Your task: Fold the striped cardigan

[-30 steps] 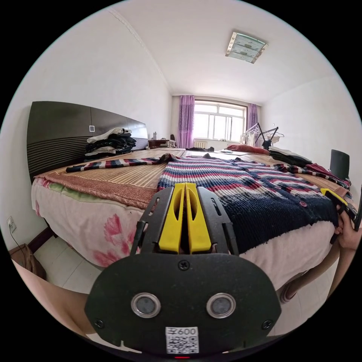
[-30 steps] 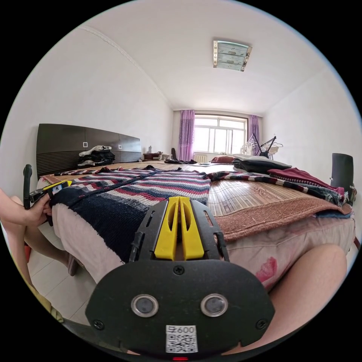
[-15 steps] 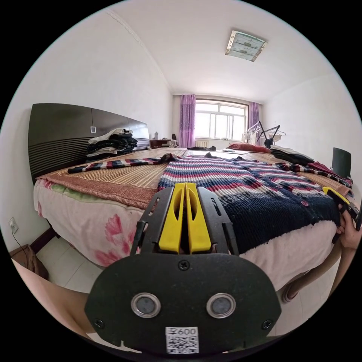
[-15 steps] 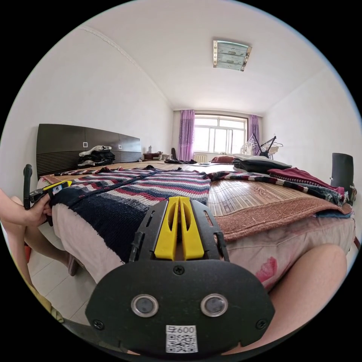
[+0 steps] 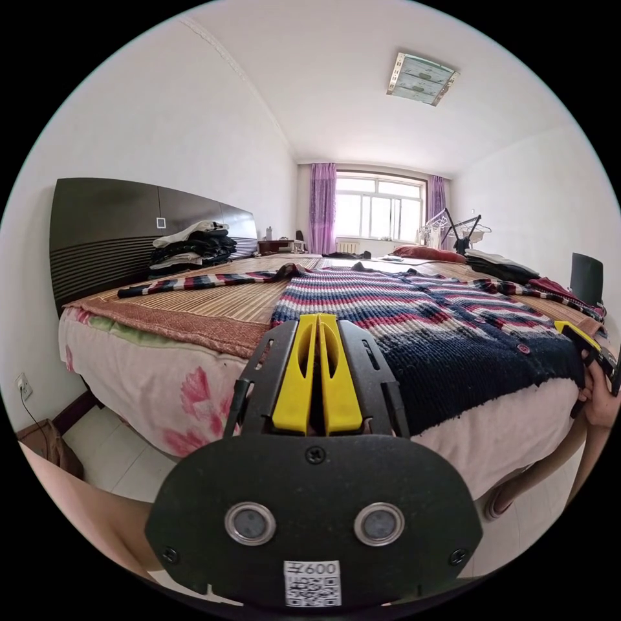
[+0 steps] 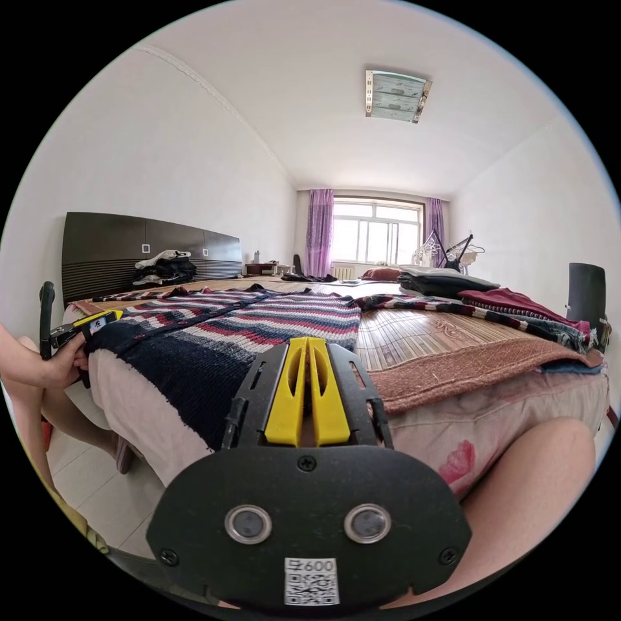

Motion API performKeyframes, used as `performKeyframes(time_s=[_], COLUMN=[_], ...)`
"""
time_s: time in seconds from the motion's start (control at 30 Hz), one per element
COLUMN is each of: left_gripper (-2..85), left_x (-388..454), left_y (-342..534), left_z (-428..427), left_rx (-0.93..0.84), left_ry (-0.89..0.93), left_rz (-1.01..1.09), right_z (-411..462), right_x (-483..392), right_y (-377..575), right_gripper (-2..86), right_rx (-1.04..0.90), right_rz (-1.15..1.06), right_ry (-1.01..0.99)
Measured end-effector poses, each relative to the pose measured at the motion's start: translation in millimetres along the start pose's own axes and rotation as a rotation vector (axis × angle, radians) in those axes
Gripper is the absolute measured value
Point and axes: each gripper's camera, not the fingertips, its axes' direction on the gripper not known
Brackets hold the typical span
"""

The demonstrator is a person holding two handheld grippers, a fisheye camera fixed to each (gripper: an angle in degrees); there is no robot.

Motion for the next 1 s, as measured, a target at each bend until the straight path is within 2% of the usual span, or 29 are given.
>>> performKeyframes(time_s=[1.0], left_gripper=[0.9], left_x=[-1.0], left_y=[-2.5], left_z=[0.4], left_rx=[0.003], left_ry=[0.001], left_rz=[-0.005], right_z=[-1.5], right_x=[-0.6], right_y=[1.7], right_gripper=[-0.8], right_rx=[0.005], right_rz=[0.002], right_ry=[0.004])
